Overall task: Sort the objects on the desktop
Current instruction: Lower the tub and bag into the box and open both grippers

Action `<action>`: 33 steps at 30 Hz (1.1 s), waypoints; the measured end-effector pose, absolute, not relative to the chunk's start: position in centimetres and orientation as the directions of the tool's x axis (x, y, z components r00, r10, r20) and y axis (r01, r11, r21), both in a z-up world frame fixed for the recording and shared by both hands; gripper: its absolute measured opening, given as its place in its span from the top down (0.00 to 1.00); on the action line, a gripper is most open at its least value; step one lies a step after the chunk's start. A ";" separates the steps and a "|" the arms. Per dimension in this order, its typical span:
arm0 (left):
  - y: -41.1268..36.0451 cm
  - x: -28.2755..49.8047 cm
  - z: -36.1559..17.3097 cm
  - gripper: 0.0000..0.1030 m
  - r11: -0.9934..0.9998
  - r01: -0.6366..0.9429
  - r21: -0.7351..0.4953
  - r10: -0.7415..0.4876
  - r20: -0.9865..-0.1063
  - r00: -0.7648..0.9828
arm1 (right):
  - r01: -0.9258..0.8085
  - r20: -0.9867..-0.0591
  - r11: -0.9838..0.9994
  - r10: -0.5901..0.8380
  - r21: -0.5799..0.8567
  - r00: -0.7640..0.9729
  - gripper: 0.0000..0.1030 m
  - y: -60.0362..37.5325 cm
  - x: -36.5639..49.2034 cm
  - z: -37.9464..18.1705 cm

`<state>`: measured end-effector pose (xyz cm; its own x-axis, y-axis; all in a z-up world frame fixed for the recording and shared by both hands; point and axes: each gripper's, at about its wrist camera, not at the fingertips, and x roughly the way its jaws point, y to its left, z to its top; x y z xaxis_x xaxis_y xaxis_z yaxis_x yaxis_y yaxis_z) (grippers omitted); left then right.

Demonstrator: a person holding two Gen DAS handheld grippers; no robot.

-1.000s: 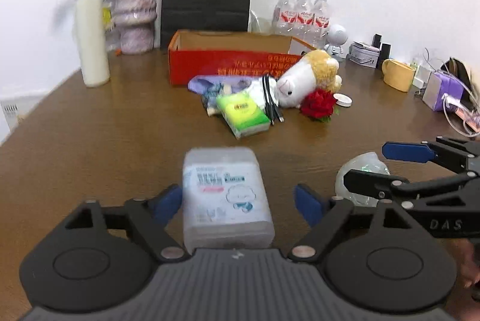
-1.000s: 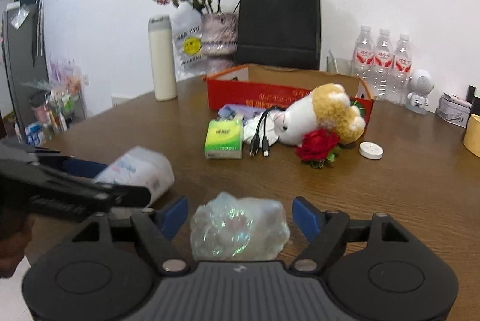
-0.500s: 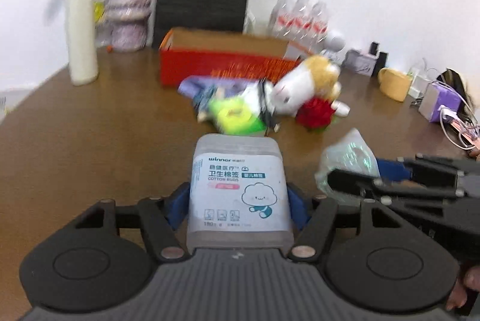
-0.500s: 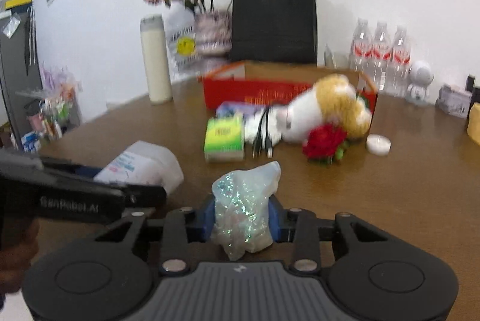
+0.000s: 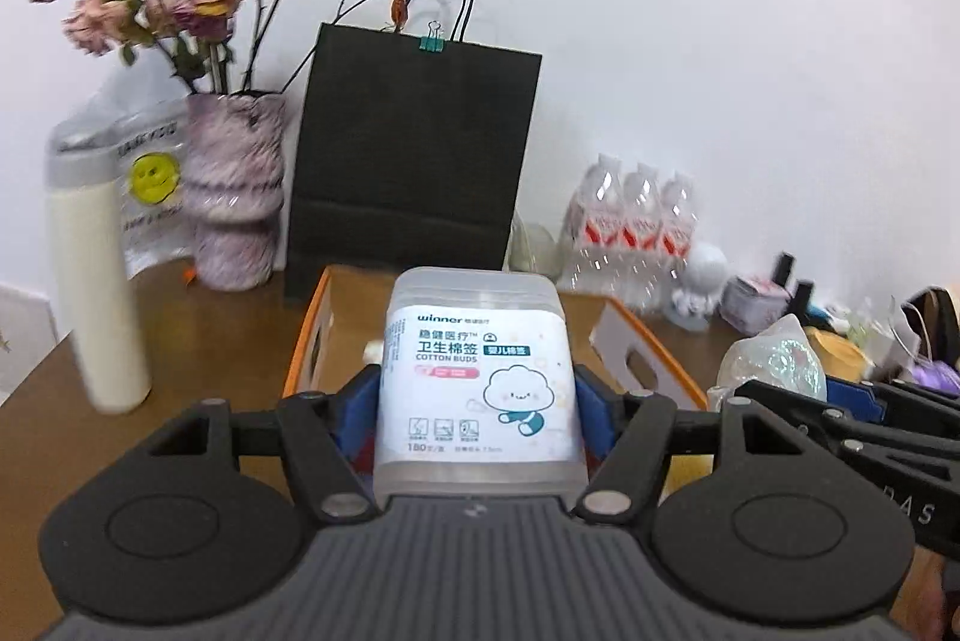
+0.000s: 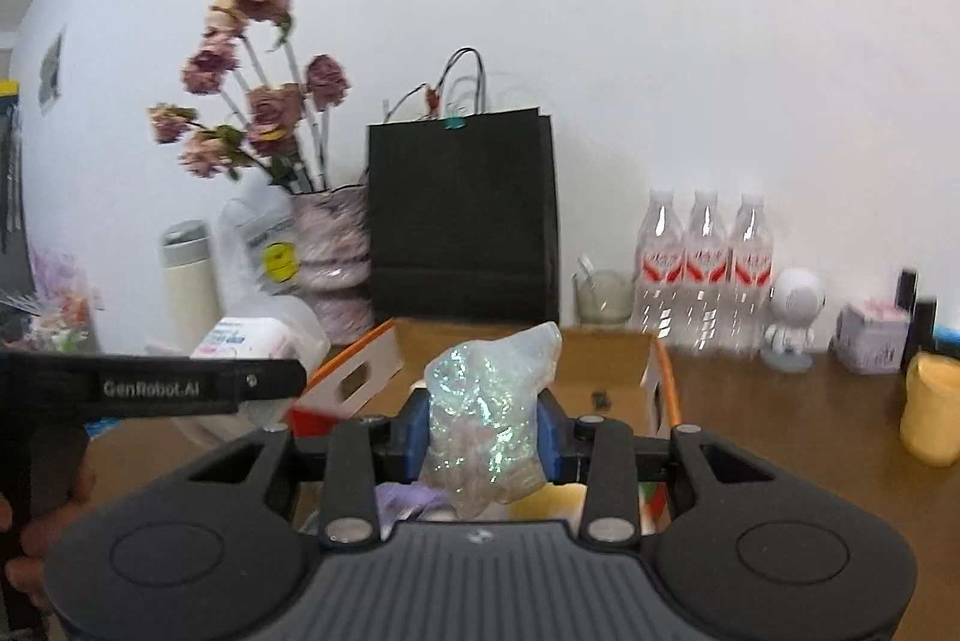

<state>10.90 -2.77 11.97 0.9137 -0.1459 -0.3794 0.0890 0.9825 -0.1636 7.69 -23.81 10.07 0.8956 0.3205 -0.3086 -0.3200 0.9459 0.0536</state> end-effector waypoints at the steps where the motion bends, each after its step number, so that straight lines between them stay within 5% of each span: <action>1: -2.7 12.3 12.1 0.35 0.982 0.080 -0.172 -0.140 -0.374 0.917 | -0.314 -0.308 0.948 0.313 0.047 0.899 0.66 -23.8 9.2 10.4; 8: -2.1 20.9 11.9 0.35 0.982 0.033 -0.188 -0.105 -0.387 0.916 | -0.285 -0.300 0.956 0.292 0.067 0.908 0.66 -24.4 19.4 11.7; 13: -1.7 28.2 11.0 0.35 0.979 0.043 -0.200 -0.137 -0.486 0.863 | -0.262 -0.369 0.957 0.290 0.124 0.883 0.66 -24.9 27.3 11.8; 22: -1.5 40.8 3.9 0.35 0.990 -0.018 -0.142 -0.107 -0.815 0.569 | -0.187 -0.778 0.960 0.279 0.208 0.563 0.66 -22.6 43.4 6.7; 33: -2.3 41.3 3.2 0.29 0.998 0.031 -0.053 -0.061 -0.827 0.560 | -0.179 -0.865 0.974 0.204 0.135 0.459 0.51 -19.3 47.3 0.6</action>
<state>41.34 -2.29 3.22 0.5596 -0.0612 -0.8265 0.0309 0.9981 -0.0530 47.31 -19.26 0.65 0.4586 0.2042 -0.8649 -0.1794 0.9745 0.1349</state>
